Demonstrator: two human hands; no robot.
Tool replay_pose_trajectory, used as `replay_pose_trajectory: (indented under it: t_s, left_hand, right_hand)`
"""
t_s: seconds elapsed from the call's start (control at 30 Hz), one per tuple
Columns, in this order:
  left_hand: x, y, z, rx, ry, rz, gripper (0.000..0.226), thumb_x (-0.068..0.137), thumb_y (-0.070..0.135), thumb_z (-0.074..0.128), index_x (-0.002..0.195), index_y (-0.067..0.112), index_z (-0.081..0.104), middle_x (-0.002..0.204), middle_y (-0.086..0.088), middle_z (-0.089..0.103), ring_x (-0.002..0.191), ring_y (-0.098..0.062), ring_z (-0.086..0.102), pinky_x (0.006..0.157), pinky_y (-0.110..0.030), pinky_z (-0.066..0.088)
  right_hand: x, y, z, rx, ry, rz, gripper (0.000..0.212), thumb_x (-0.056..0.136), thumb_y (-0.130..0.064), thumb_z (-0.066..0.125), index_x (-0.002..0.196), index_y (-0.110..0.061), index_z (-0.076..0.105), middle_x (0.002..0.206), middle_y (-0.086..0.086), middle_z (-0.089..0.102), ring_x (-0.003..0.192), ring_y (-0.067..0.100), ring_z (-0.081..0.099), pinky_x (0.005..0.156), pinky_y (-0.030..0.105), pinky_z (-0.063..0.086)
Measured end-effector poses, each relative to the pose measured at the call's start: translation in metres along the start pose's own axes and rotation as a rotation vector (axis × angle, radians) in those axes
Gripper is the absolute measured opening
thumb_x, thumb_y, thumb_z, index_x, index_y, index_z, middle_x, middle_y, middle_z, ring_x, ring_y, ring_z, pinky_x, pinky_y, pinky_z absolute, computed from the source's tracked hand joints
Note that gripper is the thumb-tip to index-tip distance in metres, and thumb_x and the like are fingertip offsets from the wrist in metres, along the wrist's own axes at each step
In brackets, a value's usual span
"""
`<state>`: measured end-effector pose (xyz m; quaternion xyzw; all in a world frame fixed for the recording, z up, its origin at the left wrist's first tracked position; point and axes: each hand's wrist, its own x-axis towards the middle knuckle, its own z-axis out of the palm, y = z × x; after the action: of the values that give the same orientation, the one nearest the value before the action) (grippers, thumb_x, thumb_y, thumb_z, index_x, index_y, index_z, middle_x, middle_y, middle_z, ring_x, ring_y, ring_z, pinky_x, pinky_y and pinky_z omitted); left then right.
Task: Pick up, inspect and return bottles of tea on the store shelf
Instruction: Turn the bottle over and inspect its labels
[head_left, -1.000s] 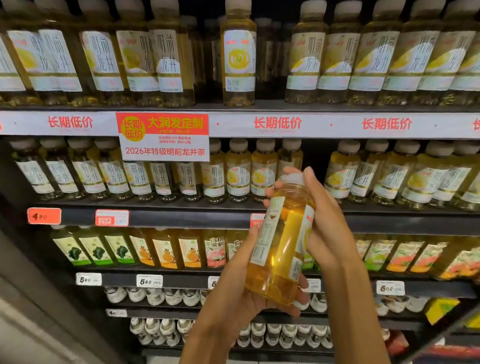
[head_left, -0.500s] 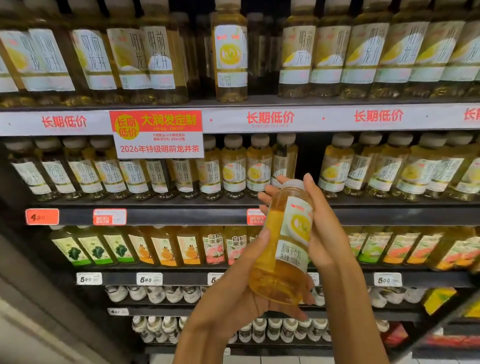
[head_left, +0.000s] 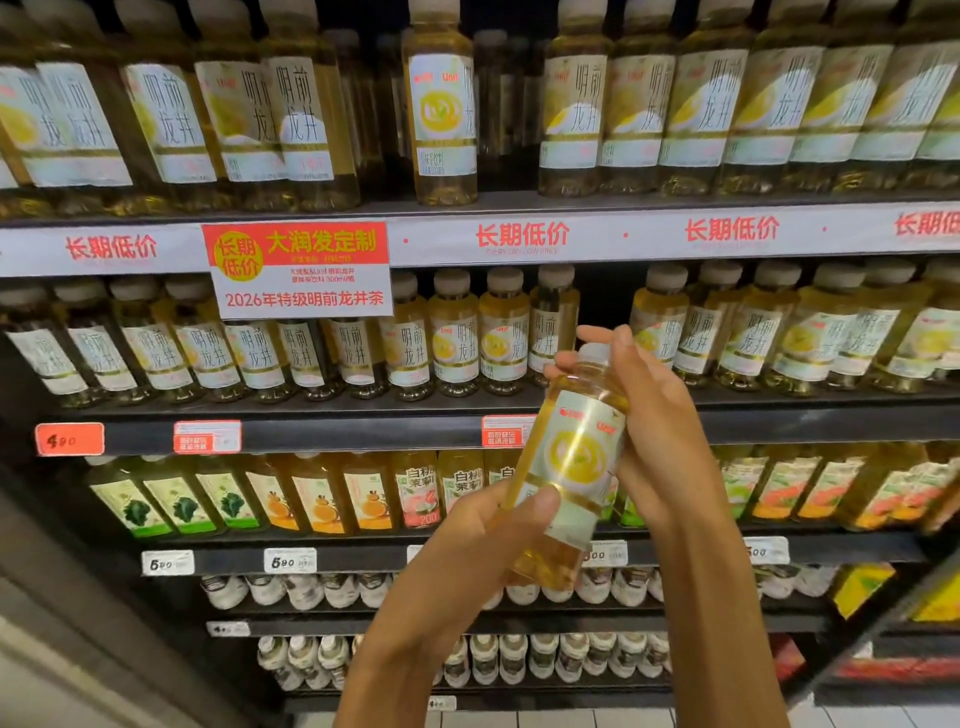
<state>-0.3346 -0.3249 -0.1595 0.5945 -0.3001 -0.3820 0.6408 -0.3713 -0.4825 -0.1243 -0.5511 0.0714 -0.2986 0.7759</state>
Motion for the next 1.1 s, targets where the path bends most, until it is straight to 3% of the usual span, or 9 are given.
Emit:
replay_pose_trajectory:
  t_s: [0.1, 0.2, 0.37, 0.47, 0.63, 0.73, 0.87, 0.97, 1.1]
  left_hand:
    - [0.002, 0.001, 0.001, -0.3, -0.087, 0.003, 0.044, 0.077, 0.054, 0.069, 0.106, 0.022, 0.073, 0.104, -0.013, 0.072, 0.09, -0.023, 0.07, 0.073, -0.036, 0.059]
    - [0.003, 0.003, 0.001, -0.437, -0.178, 0.034, 0.053, 0.077, 0.054, 0.07, 0.114, 0.017, 0.07, 0.103, -0.014, 0.071, 0.089, -0.023, 0.07, 0.072, -0.035, 0.058]
    - [0.0, -0.005, -0.006, -0.017, -0.033, 0.032, 0.047, 0.08, 0.059, 0.054, 0.112, 0.028, 0.069, 0.111, -0.004, 0.072, 0.103, -0.019, 0.067, 0.092, -0.036, 0.052]
    - [0.001, -0.001, -0.006, 0.15, -0.015, 0.119, 0.051, 0.078, 0.061, 0.054, 0.119, 0.032, 0.062, 0.116, 0.011, 0.069, 0.107, -0.006, 0.064, 0.087, -0.022, 0.052]
    - [0.006, -0.003, -0.006, 0.112, 0.075, 0.228, 0.064, 0.062, 0.057, 0.076, 0.115, 0.025, 0.059, 0.108, 0.005, 0.072, 0.098, -0.011, 0.068, 0.076, -0.017, 0.053]
    - [0.008, -0.002, -0.014, 0.084, 0.165, 0.334, 0.051, 0.067, 0.038, 0.073, 0.114, 0.022, 0.06, 0.106, 0.005, 0.073, 0.098, -0.01, 0.069, 0.076, -0.016, 0.052]
    - [0.009, -0.001, -0.019, 0.075, 0.233, 0.416, 0.06, 0.067, 0.032, 0.076, 0.122, 0.022, 0.056, 0.112, 0.003, 0.07, 0.104, -0.012, 0.067, 0.081, -0.02, 0.053]
    - [0.011, -0.002, -0.02, 0.088, 0.227, 0.44, 0.064, 0.068, 0.028, 0.078, 0.126, 0.019, 0.052, 0.115, 0.001, 0.069, 0.107, -0.013, 0.065, 0.083, -0.018, 0.051]
    - [0.012, -0.002, -0.021, 0.098, 0.229, 0.439, 0.06, 0.067, 0.027, 0.079, 0.123, 0.02, 0.056, 0.114, -0.001, 0.069, 0.107, -0.016, 0.065, 0.084, -0.021, 0.052]
  right_hand:
    - [-0.001, -0.003, 0.001, 0.107, -0.007, 0.043, 0.044, 0.086, -0.046, 0.05, 0.115, -0.015, 0.063, 0.108, 0.011, 0.072, 0.105, 0.026, 0.067, 0.088, 0.038, 0.055]
    - [-0.002, -0.002, 0.003, 0.16, -0.055, 0.071, 0.046, 0.088, -0.042, 0.049, 0.122, -0.012, 0.061, 0.118, 0.015, 0.067, 0.114, 0.031, 0.062, 0.098, 0.047, 0.048]
    - [-0.009, -0.003, 0.006, 0.079, -0.053, -0.052, 0.036, 0.088, -0.042, 0.051, 0.115, -0.021, 0.063, 0.1, 0.008, 0.073, 0.094, 0.024, 0.069, 0.076, 0.036, 0.058]
    - [-0.011, -0.008, 0.01, -0.012, -0.053, -0.139, 0.033, 0.089, -0.041, 0.052, 0.116, -0.023, 0.062, 0.103, 0.005, 0.072, 0.096, 0.021, 0.069, 0.073, 0.029, 0.056]
    - [-0.012, -0.009, 0.019, -0.055, -0.147, -0.152, 0.044, 0.087, -0.041, 0.054, 0.126, -0.021, 0.055, 0.115, 0.003, 0.07, 0.107, 0.02, 0.065, 0.086, 0.029, 0.054]
    - [-0.013, -0.012, 0.023, -0.041, -0.233, -0.155, 0.049, 0.087, -0.044, 0.056, 0.13, -0.022, 0.052, 0.123, 0.003, 0.066, 0.114, 0.021, 0.062, 0.093, 0.033, 0.052]
    - [-0.015, -0.015, 0.028, -0.075, -0.332, -0.169, 0.057, 0.08, -0.053, 0.062, 0.131, -0.028, 0.055, 0.129, 0.01, 0.06, 0.119, 0.028, 0.057, 0.099, 0.041, 0.048]
    - [-0.016, -0.014, 0.028, -0.074, -0.378, -0.187, 0.058, 0.081, -0.05, 0.063, 0.133, -0.025, 0.054, 0.128, 0.012, 0.06, 0.119, 0.029, 0.056, 0.1, 0.043, 0.046]
    - [-0.017, -0.015, 0.028, -0.05, -0.411, -0.175, 0.052, 0.08, -0.049, 0.066, 0.127, -0.028, 0.059, 0.123, 0.008, 0.062, 0.116, 0.024, 0.058, 0.094, 0.034, 0.05]
